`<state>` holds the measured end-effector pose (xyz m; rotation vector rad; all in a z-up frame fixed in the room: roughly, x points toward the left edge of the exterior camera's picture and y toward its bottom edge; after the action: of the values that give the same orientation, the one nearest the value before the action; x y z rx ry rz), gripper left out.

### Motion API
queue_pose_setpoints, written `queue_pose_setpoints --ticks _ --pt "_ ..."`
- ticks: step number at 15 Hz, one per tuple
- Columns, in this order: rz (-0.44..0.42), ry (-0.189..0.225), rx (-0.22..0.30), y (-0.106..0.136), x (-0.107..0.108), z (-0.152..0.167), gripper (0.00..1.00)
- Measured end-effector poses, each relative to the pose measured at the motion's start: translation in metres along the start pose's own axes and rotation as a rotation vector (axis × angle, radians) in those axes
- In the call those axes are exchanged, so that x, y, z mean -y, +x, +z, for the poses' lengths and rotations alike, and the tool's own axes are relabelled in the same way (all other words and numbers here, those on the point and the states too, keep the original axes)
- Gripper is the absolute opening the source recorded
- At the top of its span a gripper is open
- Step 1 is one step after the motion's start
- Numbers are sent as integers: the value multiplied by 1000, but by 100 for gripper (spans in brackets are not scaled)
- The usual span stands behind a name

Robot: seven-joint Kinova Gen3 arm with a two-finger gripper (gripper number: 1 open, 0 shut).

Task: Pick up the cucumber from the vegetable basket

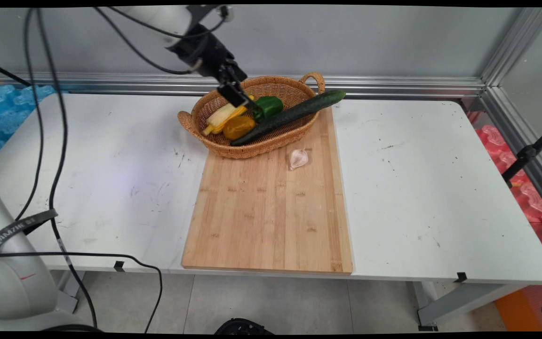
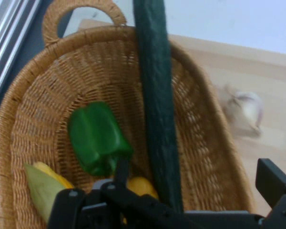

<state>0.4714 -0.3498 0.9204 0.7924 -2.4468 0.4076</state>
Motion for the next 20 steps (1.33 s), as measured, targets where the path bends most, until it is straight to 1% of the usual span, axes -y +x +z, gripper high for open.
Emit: queue_pose_setpoints --ticks 2,5,11,17,18,20 --pt "-34 11 3 10 3 21 100" --pt "-66 16 13 20 5 53 100" --pt "-97 27 43 30 11 107 100" --pt "-114 29 65 36 15 144 100" --pt "-114 28 68 36 15 148 0" --pt "-113 26 72 38 16 153 0"
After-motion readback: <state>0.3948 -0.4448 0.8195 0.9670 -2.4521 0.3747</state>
